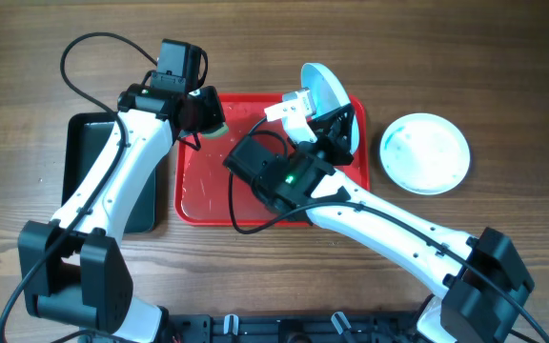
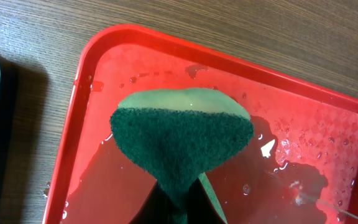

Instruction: Clean dirty plates on tray and stack at the side

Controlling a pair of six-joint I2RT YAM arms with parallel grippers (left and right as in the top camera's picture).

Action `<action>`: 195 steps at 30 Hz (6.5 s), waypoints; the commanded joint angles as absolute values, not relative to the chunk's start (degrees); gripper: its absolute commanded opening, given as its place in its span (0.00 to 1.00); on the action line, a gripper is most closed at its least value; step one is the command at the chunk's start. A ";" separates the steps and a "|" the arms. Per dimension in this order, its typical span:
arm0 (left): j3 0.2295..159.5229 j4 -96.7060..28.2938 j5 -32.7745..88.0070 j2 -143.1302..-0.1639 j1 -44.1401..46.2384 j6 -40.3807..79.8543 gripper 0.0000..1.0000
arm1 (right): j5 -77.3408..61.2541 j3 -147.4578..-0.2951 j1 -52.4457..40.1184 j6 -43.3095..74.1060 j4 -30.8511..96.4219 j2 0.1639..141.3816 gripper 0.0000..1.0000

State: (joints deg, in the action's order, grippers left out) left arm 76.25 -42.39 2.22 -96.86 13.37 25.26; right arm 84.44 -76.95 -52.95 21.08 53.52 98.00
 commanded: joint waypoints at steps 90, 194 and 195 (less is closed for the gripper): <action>74.41 -54.17 -12.71 -97.01 -13.52 26.24 0.04 | -6.81 -71.53 -15.16 16.64 46.72 90.17 0.81; 56.10 -35.20 -1.76 -45.91 -5.08 24.45 1.00 | -10.52 -0.30 -10.11 -2.63 -0.78 0.80 1.00; 50.48 -30.94 0.01 -41.67 -5.08 24.45 1.00 | -10.52 -0.30 -10.11 -2.61 -0.78 0.80 1.00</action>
